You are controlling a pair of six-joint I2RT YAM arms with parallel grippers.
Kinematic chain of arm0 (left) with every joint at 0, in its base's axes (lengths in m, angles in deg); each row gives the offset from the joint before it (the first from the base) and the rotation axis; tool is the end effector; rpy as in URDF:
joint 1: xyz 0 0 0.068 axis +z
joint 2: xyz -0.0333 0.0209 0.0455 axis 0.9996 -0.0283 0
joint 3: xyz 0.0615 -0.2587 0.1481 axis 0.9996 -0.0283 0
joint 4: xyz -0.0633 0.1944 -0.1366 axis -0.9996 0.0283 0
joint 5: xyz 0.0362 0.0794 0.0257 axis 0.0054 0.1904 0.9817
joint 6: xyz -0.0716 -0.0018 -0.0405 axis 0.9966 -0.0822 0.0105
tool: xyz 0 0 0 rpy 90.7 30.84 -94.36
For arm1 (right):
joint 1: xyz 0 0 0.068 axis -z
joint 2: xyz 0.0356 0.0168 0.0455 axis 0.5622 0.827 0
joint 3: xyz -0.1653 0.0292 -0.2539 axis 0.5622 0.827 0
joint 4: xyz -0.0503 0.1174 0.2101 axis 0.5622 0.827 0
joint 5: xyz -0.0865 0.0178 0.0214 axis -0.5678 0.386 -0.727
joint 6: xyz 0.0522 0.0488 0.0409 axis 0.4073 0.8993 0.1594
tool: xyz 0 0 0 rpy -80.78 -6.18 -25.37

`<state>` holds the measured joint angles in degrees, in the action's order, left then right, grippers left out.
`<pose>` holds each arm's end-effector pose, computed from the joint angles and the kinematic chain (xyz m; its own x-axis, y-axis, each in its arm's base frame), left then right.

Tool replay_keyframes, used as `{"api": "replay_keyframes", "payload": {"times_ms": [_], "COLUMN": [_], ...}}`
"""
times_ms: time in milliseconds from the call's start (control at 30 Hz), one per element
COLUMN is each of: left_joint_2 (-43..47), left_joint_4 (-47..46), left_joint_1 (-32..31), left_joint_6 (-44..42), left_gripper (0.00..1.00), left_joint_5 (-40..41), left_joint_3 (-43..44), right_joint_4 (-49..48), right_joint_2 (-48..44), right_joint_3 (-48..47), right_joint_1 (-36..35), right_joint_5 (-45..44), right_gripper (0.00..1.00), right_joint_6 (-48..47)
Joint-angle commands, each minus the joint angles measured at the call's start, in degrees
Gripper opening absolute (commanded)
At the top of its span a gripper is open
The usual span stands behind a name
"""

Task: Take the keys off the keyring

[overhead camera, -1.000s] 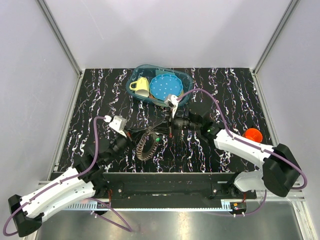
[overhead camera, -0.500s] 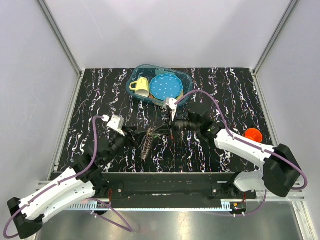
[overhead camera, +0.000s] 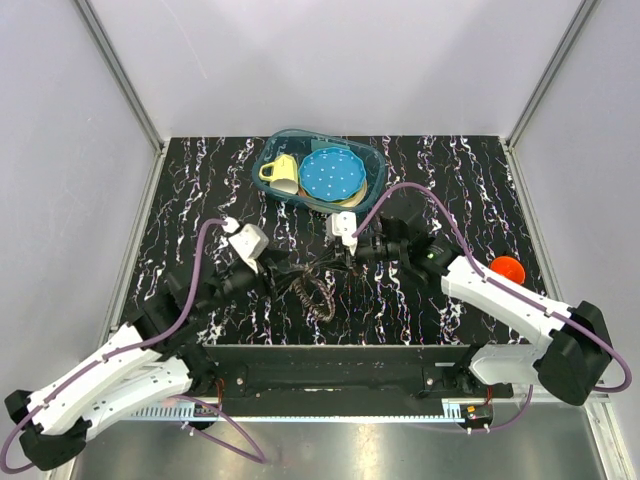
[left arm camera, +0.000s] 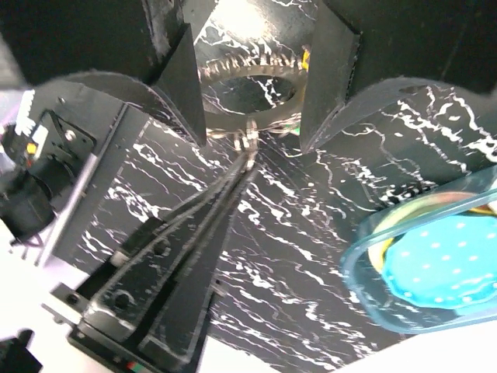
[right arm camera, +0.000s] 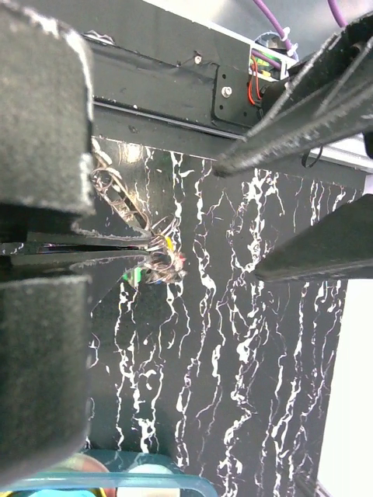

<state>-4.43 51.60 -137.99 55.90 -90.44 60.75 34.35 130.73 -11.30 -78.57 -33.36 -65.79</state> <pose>0.0875 -0.1099 0.3496 -0.1773 0.0019 -0.9841 0.7838 0.6050 -0.1401 0.1687 0.2336 0.3484 0.2156 -0.2139 -0.9528 -0.9763 -0.0282 -0.2146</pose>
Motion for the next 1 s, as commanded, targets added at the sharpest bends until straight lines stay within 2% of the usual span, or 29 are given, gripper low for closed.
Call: {"api": "replay_keyframes", "payload": {"times_ms": [0,233,433,667,767,900,933,967], "left_joint_2": [-3.3,-6.7,-6.4,-7.6,-8.8,-8.9,-8.7,-8.4], "left_joint_4": [1.4,4.2,0.0,-2.0,-0.7,0.4,0.7,0.9], "left_joint_1": [0.1,0.1,0.1,0.1,0.1,0.1,0.1,0.1], "left_joint_6": [-3.0,-4.5,-4.7,-5.2,-5.4,-5.5,-5.5,-5.5], "left_gripper": [0.52,0.46,0.45,0.37,0.31,0.09,0.00,0.00], "left_joint_5": [-10.6,-10.6,-10.3,-9.0,-9.9,-10.9,-10.6,-10.4], "left_joint_3": [3.7,5.1,1.7,0.7,1.5,1.7,1.6,1.5], "right_joint_4": [-0.5,-3.9,-4.7,-6.3,-6.6,-7.3,-7.3,-7.2], "right_joint_2": [-1.3,-2.0,-2.6,-3.3,-3.0,-2.6,-2.2,-2.0], "right_joint_3": [-3.7,-1.7,-0.6,0.9,1.1,0.8,0.3,0.0], "right_joint_1": [0.3,0.3,0.2,0.3,0.2,0.3,0.3,0.2], "right_joint_5": [3.4,4.1,5.5,5.6,5.7,4.4,2.2,0.7], "right_gripper": [0.00,0.00,0.00,0.00,0.00,0.00,0.00,0.00], "right_joint_6": [-4.4,-1.4,0.4,1.5,1.9,3.8,4.7,5.7]}}
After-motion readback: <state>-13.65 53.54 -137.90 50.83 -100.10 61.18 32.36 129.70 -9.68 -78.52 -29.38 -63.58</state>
